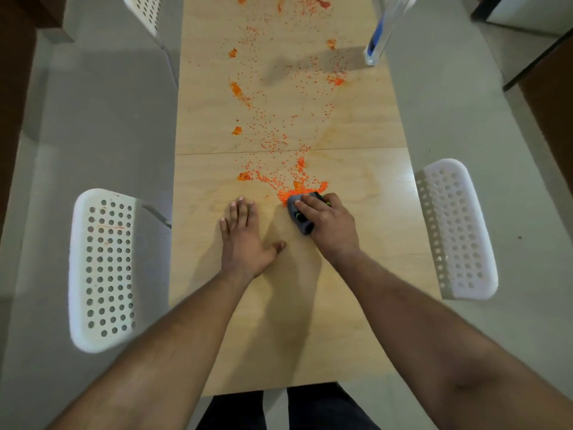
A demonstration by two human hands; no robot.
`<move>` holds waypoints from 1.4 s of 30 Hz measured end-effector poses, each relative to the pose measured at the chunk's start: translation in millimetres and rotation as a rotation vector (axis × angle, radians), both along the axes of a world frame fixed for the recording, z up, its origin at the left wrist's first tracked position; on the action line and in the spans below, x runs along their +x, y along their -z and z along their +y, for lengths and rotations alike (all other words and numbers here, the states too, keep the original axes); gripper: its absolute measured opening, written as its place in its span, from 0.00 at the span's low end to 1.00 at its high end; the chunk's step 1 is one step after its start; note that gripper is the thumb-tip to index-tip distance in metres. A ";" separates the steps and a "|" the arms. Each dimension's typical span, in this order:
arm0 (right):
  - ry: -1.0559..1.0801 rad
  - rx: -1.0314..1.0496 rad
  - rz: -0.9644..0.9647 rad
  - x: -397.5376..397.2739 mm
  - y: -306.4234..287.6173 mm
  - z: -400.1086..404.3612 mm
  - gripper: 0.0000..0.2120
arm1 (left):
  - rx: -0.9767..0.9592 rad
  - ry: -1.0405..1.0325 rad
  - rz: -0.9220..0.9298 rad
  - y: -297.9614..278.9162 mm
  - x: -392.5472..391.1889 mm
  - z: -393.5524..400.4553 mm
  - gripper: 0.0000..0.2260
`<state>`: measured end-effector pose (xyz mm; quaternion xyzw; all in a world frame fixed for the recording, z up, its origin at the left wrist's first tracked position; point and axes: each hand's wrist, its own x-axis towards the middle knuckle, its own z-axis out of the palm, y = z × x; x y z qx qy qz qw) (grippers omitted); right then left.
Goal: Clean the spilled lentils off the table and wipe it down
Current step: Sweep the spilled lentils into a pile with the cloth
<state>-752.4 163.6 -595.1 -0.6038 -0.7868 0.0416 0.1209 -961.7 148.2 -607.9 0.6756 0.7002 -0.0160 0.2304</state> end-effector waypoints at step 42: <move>-0.041 -0.095 0.047 14.0 6.5 111.5 0.23 | -0.045 -0.235 -0.090 -17.9 -6.7 84.2 0.71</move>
